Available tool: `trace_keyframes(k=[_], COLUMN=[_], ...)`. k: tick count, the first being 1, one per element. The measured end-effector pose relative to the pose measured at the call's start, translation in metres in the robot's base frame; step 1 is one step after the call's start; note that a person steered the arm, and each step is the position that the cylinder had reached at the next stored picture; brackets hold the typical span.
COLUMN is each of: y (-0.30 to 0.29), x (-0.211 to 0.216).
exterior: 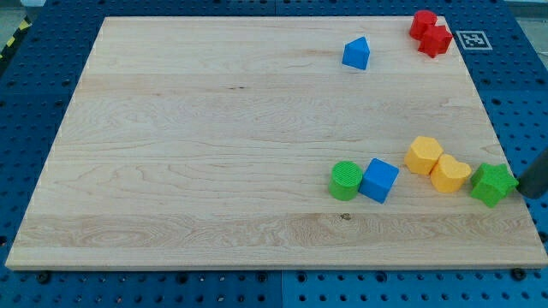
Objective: Push the green star below the blue cube
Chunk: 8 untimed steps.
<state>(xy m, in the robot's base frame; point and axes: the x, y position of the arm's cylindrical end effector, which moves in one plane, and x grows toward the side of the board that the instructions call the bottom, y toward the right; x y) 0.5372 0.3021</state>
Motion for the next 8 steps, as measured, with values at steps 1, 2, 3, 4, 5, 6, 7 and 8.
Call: trace_keyframes(k=[1, 2, 3, 4, 5, 6, 7, 8], y=[-0.013, -0.036, -0.055, -0.070, -0.084, -0.095, -0.114, -0.140], x=[0.000, 0.000, 0.000, 0.000, 0.000, 0.000, 0.000, 0.000])
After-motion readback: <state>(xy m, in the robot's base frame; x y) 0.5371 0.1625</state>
